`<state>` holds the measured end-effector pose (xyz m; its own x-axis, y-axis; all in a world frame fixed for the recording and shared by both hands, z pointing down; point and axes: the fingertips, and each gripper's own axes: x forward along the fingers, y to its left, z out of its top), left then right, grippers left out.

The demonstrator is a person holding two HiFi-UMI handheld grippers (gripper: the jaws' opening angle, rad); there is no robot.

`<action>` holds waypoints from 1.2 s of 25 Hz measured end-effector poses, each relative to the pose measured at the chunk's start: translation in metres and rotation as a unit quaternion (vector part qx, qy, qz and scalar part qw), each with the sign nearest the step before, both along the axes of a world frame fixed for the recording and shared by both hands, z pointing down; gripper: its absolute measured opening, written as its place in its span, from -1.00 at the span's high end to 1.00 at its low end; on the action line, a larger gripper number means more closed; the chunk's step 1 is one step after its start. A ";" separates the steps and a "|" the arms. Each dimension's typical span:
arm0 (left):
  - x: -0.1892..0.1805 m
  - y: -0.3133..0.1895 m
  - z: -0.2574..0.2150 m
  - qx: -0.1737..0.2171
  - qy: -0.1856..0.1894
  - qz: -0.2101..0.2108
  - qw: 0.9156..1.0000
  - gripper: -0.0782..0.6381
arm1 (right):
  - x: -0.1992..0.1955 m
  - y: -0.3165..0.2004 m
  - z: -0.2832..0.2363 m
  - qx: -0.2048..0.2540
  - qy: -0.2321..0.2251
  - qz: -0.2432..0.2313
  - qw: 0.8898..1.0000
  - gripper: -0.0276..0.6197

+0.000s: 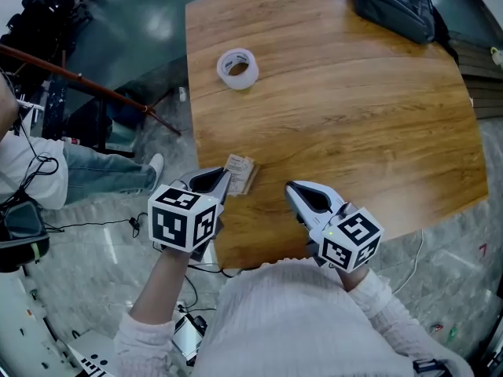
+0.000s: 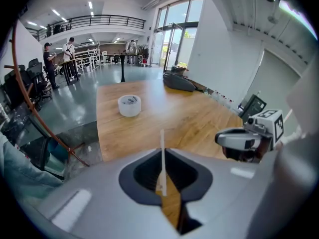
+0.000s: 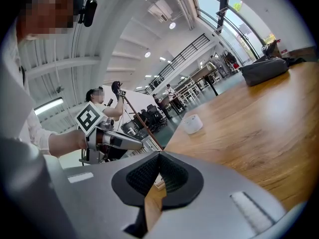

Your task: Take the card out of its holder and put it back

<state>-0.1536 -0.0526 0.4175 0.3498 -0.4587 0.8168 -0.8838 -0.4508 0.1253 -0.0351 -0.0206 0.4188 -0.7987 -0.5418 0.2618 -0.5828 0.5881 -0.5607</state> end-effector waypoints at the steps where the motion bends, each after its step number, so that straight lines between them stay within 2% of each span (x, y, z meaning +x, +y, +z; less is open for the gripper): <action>1: 0.001 0.000 0.002 -0.001 0.001 0.000 1.000 0.72 | 0.000 0.001 0.001 -0.001 0.003 -0.002 1.000 0.93; 10: 0.003 -0.001 0.012 0.002 0.004 0.002 1.000 0.72 | 0.000 0.005 0.006 -0.011 0.017 -0.008 1.000 0.92; 14: 0.003 0.000 0.013 0.002 0.017 0.003 1.000 0.70 | 0.000 0.007 0.007 -0.011 0.020 -0.008 1.000 0.93; 18: 0.003 0.000 0.010 0.002 0.033 0.011 0.999 0.54 | -0.002 0.009 0.007 -0.009 0.024 -0.010 1.000 0.93; 26: -0.005 -0.003 -0.010 0.053 0.058 -0.012 0.997 0.50 | -0.012 0.015 -0.005 0.008 0.024 -0.027 0.999 0.93; 30: -0.007 -0.003 -0.029 0.104 0.090 -0.026 0.990 0.52 | -0.019 0.017 -0.016 0.026 0.027 -0.034 0.999 0.92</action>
<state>-0.1610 -0.0556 0.3885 0.4519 -0.6321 0.6294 -0.8786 -0.4376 0.1913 -0.0544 -0.0036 0.4028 -0.8199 -0.5008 0.2774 -0.5685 0.6555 -0.4970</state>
